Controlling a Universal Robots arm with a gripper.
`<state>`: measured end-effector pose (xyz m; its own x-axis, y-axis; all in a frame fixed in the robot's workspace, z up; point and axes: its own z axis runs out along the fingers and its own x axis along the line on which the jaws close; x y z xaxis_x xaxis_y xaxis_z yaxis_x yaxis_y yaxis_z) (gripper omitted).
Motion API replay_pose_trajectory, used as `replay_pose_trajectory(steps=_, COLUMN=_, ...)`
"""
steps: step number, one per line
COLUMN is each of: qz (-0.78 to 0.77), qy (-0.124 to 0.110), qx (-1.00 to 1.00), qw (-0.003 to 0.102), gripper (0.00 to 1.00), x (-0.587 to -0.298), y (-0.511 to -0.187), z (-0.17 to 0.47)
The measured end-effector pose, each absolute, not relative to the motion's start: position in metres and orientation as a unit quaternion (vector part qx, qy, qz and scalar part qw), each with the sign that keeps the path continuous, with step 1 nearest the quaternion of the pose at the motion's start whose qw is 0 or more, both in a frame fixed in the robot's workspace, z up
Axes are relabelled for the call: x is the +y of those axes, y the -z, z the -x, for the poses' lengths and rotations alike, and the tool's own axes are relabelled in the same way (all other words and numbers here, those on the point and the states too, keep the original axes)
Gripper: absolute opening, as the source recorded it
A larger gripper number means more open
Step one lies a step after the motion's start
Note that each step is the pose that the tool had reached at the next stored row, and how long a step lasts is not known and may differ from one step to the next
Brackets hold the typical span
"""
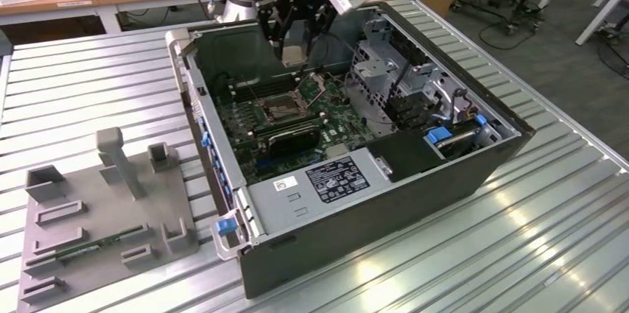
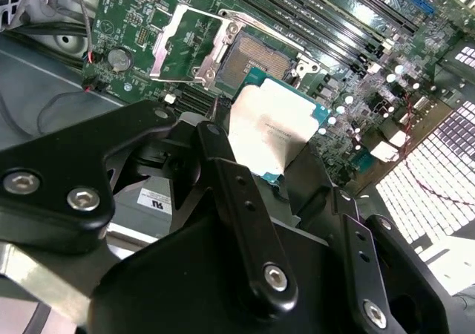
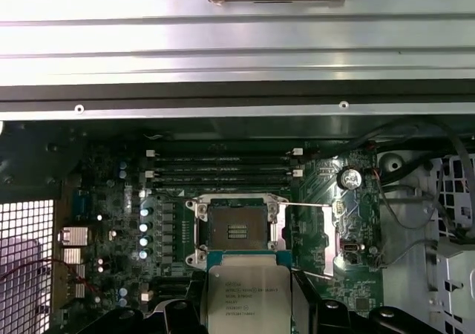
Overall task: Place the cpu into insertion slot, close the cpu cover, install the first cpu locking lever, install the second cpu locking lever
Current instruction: 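Place the cpu into insertion slot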
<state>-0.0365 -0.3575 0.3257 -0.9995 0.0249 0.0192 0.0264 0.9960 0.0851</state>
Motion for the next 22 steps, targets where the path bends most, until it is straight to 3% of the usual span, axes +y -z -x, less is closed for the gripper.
replay_pose_trajectory(steps=22, qz=0.013, qy=0.04, qx=-0.999, qw=0.009, gripper=0.54, x=-0.357, y=-0.311, z=0.036)
